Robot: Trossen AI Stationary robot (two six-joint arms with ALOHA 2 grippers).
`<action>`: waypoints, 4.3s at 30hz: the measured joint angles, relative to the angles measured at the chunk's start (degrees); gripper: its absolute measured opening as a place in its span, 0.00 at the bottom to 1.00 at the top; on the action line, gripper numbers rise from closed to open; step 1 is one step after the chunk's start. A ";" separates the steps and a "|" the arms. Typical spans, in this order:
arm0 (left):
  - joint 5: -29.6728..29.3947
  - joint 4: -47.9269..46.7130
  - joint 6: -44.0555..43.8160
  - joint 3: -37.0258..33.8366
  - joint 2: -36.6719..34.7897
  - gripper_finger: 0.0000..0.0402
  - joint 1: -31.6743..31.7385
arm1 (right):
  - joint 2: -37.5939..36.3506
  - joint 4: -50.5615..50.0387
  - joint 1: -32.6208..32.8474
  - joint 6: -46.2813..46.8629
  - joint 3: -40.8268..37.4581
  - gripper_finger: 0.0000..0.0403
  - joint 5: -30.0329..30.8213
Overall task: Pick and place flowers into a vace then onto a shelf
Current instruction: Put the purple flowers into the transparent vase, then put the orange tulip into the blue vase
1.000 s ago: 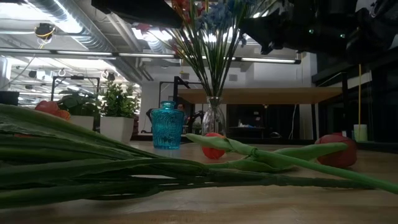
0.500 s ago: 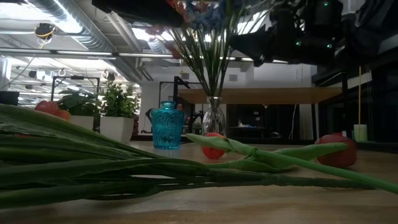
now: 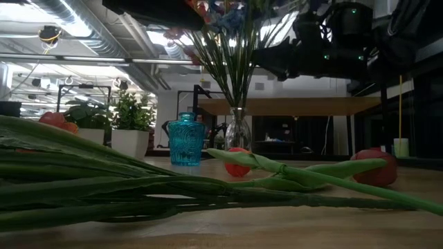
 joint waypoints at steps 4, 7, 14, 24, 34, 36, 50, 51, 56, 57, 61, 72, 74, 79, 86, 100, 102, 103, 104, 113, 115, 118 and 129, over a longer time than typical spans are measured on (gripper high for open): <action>0.00 0.00 0.00 0.00 0.00 0.01 0.00 | -0.02 -0.78 -0.06 1.84 0.00 0.19 -0.03; 0.00 0.00 -0.02 0.00 0.00 0.01 0.00 | -0.07 -1.68 -0.62 3.85 0.02 0.27 -0.09; 0.00 0.01 -0.02 0.00 0.00 0.00 -0.01 | -3.67 -18.72 -2.32 7.20 3.86 0.43 -4.24; 0.42 0.00 -0.02 0.01 0.00 0.01 -0.02 | -8.81 -41.31 -2.27 4.21 9.62 0.51 -5.69; 0.43 0.00 -0.15 0.01 0.00 0.01 -0.17 | -9.50 -41.20 -2.27 1.53 9.64 0.51 -4.51; 0.42 0.00 -0.16 0.02 0.00 0.01 -0.17 | -10.63 -41.52 -2.27 1.49 9.64 0.51 -4.51; 0.44 -0.02 0.00 0.00 0.00 0.00 -0.17 | -19.68 -54.85 -2.27 0.08 9.64 0.51 -4.53; 0.47 -0.02 0.00 0.01 0.00 0.00 -0.17 | -20.36 -55.90 -2.27 -0.16 9.64 0.51 -4.53; 0.64 -0.06 0.00 0.02 0.00 0.01 -0.17 | -23.69 -60.10 -2.27 -0.36 9.64 0.51 -4.53; 0.63 -0.27 -0.04 0.02 0.00 0.01 -0.20 | -24.41 -61.50 -2.27 -0.35 9.64 0.51 -4.51; 0.63 -1.12 -0.09 0.00 0.00 0.01 -0.68 | -27.58 -67.88 -2.25 -0.06 9.64 0.51 -2.70; 0.66 -8.50 -6.85 0.02 0.00 0.01 -2.03 | -31.26 -74.05 0.94 3.35 9.64 0.51 1.09; 1.05 -10.86 -8.97 0.02 0.00 0.01 -2.01 | -31.26 -73.84 3.14 5.29 9.64 0.50 1.09; 4.19 -15.27 -14.63 0.02 0.00 0.01 -2.01 | -31.26 -73.23 10.91 7.82 9.64 0.44 2.76; 6.17 -16.08 -15.17 0.01 0.00 0.00 -2.08 | -29.81 -72.19 22.98 14.23 9.62 0.35 13.10; 6.38 -16.11 -15.08 0.02 0.00 0.00 -2.08 | -14.11 -77.09 39.23 27.95 19.23 0.03 25.98; 6.38 -16.14 -15.06 0.02 0.00 0.01 -2.08 | -11.08 -80.15 40.60 30.20 22.51 0.03 26.63; 6.38 -16.30 -15.06 0.00 0.00 0.01 -2.08 | -9.38 -82.02 41.30 31.21 24.26 0.02 27.51; 6.38 -16.51 -15.06 0.00 0.00 0.01 -2.08 | -7.60 -84.61 41.93 32.41 26.31 0.01 28.68; 6.55 -17.66 -15.15 0.02 0.00 0.00 -2.16 | 5.52 -99.99 46.68 43.85 42.58 0.02 32.36; 7.34 -17.68 -15.13 0.01 0.00 0.01 -2.22 | 7.60 -101.05 47.52 45.42 44.86 0.02 32.45; 9.25 -17.67 -15.15 0.02 0.00 0.01 -2.50 | 10.04 -101.47 48.68 48.22 47.63 0.02 32.54; 10.38 -17.65 -15.04 0.02 0.00 0.01 -4.45 | 18.36 -101.60 52.84 51.28 57.53 0.02 32.54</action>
